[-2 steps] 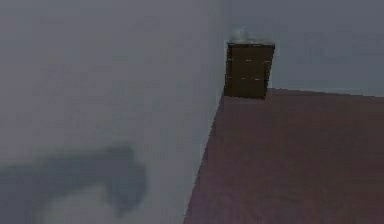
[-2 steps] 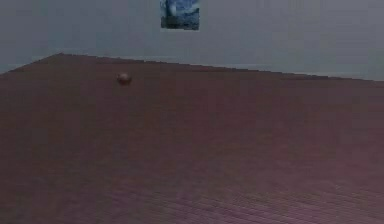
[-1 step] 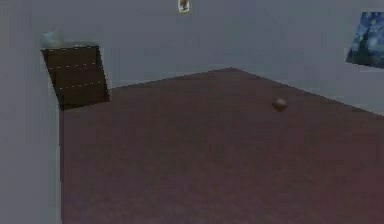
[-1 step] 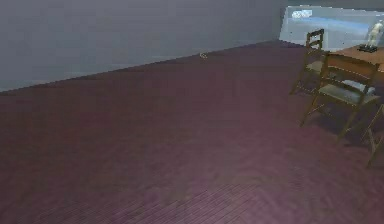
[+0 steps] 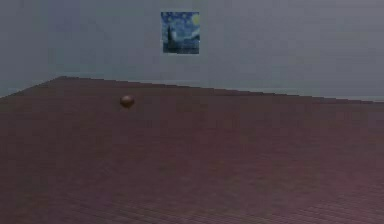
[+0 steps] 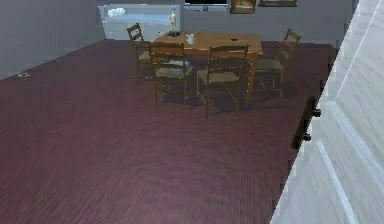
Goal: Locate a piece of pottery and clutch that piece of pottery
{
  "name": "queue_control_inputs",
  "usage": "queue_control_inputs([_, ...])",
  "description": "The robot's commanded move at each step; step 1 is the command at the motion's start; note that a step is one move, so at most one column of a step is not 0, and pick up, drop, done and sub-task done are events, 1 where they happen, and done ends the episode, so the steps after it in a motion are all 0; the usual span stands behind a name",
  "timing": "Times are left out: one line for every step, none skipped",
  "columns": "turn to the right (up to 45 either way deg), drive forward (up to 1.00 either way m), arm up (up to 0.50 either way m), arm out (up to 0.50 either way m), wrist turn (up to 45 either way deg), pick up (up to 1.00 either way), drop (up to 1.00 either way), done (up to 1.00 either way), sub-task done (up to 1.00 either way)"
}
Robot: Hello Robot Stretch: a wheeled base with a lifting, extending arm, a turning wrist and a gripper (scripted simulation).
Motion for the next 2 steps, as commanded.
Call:
queue_control_inputs([15.0,0.00,0.00,0.00,0.0,0.00,0.00,0.00,0.00])
queue_control_inputs([0.0,0.20,0.00,0.00,0.0,0.00,0.00,0.00,0.00])
